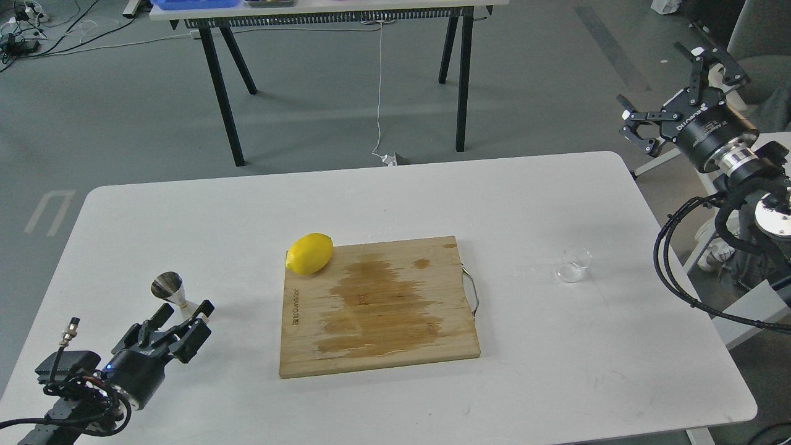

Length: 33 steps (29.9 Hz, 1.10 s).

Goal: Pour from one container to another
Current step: 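Close the left gripper around the steel jigger, then lift the jigger with the left gripper and carry it over the board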

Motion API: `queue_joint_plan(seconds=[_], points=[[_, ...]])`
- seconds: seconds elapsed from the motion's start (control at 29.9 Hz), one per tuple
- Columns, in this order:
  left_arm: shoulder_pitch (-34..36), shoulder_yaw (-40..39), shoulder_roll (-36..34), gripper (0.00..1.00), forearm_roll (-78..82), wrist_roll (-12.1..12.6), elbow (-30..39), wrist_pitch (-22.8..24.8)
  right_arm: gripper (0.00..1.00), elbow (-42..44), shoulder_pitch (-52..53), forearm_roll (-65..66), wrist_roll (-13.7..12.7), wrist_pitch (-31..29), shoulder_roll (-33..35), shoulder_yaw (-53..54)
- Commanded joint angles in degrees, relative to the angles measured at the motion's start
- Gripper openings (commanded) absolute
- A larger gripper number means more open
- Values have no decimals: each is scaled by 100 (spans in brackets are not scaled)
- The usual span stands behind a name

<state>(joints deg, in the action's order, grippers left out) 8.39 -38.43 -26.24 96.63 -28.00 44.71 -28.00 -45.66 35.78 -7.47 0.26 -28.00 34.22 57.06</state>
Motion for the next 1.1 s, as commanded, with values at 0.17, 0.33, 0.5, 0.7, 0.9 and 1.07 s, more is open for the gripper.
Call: queue_joint_plan(seconds=[0.17, 0.33, 0.5, 0.7, 0.9, 1.07], points=[[373, 170, 233, 97, -4, 0, -357, 0, 99, -5, -36, 0, 0, 0, -12, -2], [584, 292, 418, 96, -12, 0, -638, 0, 99, 4, -36, 0, 0, 0, -12, -2], [830, 486, 576, 92, -39, 0, -998, 0, 99, -5, -45, 0, 0, 0, -12, -2], [927, 583, 655, 80, -48, 0, -1236, 0, 99, -5, -45, 0, 0, 0, -12, -2], [1024, 583, 752, 34, -65, 0, -1596, 0, 99, -13, -62, 0, 0, 0, -12, -10], [1086, 583, 831, 4, -74, 0, -1649, 0, 99, -13, -115, 0, 0, 0, -21, -10]])
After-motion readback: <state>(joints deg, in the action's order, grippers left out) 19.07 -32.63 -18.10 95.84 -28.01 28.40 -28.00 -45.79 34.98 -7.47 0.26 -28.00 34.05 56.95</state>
